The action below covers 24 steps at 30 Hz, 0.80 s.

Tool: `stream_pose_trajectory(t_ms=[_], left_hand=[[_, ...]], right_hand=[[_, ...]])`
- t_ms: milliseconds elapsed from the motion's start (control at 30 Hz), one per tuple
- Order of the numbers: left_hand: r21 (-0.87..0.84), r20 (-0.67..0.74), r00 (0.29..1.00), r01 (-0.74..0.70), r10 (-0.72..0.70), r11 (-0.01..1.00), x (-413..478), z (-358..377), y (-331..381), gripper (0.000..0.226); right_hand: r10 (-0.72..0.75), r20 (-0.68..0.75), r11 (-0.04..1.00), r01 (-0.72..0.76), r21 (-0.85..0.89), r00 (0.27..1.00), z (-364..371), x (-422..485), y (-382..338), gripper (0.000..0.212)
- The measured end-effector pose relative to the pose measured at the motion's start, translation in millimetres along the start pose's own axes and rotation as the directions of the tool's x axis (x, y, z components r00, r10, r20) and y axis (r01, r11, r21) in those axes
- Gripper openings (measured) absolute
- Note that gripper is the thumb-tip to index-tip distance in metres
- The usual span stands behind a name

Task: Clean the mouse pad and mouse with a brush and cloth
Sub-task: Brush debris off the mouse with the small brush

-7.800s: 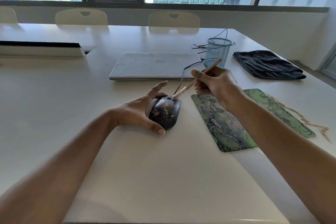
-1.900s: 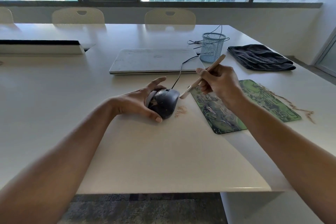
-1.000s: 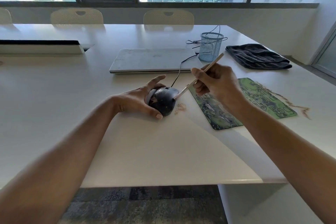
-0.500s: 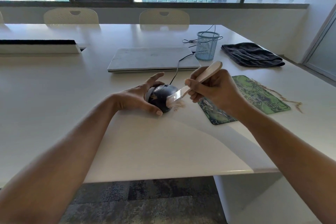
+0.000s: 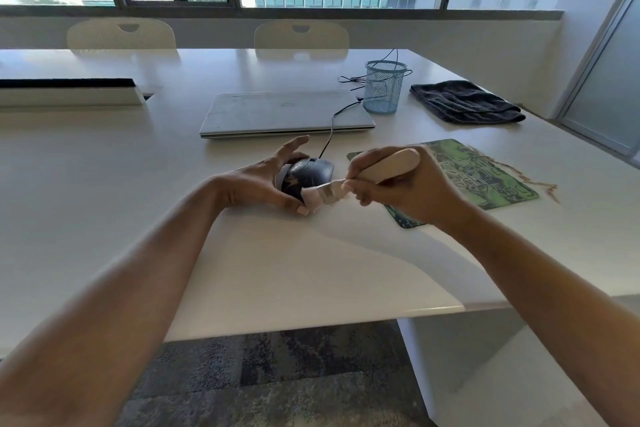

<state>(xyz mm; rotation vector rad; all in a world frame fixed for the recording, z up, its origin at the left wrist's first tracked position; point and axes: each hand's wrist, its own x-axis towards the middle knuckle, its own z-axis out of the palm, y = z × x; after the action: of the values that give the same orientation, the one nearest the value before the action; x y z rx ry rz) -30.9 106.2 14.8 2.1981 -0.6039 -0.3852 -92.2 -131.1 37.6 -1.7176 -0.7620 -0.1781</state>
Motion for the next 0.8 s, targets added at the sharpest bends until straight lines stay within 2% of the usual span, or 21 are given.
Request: stream_pose_trajectory(t_ms=[133, 233, 333, 433, 500, 567, 600, 667, 733, 800], left_hand=[[0.018, -0.007, 1.0, 0.004, -0.004, 1.0, 1.5, 0.8, 0.2, 0.128], [0.045, 0.013, 0.999, -0.034, 0.033, 0.998, -0.8, 0.3, 10.1, 0.127], [0.047, -0.001, 1.0, -0.022, 0.022, 0.999, -0.7, -1.0, 11.4, 0.127], [0.032, -0.009, 1.0, -0.011, 0.011, 0.999, -4.4, 2.8, 7.9, 0.127], [0.025, -0.023, 1.0, -0.012, 0.013, 1.0, -6.0, 4.5, 9.3, 0.129], [-0.018, -0.044, 0.999, -0.009, 0.008, 1.0, -6.3, 3.6, 15.0, 0.135], [-0.053, -0.06, 0.998, 0.003, -0.007, 0.999, -5.5, 3.3, 18.1, 0.129], [-0.114, -0.119, 0.993, 0.012, -0.026, 0.993, -0.4, 3.0, 22.4, 0.091], [-0.095, -0.204, 0.979, 0.001, -0.021, 0.996, 6.5, 3.7, 28.5, 0.058], [-0.03, -0.259, 0.966, 0.003, -0.011, 1.0, 17.2, 5.1, 36.6, 0.051]], right_hand=[[0.009, 0.018, 0.995, -0.007, -0.096, 1.0, -10.8, -3.5, 5.6, 0.009], [0.019, -0.092, 0.984, -0.035, -0.174, 0.996, -27.2, -12.9, 3.1, 0.012], [0.03, -0.174, 0.987, -0.057, -0.153, 0.984, -36.3, -12.2, 2.5, 0.02], [0.024, -0.229, 0.988, -0.059, -0.146, 0.973, -32.9, -11.3, 2.7, 0.01], [0.019, -0.25, 0.98, -0.067, -0.185, 0.968, -34.3, -9.5, 4.2, 0.015], [0.054, -0.264, 0.986, -0.093, -0.136, 0.963, -40.3, -5.3, 5.1, 0.018], [0.093, -0.259, 0.99, -0.118, -0.08, 0.961, -44.0, -2.6, 5.4, 0.017], [0.163, -0.232, 0.987, -0.161, 0.027, 0.959, -52.6, 3.3, 6.7, 0.016], [0.208, -0.231, 0.976, -0.186, 0.113, 0.95, -62.8, 8.9, 9.8, 0.017], [0.239, -0.236, 0.963, -0.199, 0.181, 0.942, -74.1, 14.0, 15.5, 0.019]])
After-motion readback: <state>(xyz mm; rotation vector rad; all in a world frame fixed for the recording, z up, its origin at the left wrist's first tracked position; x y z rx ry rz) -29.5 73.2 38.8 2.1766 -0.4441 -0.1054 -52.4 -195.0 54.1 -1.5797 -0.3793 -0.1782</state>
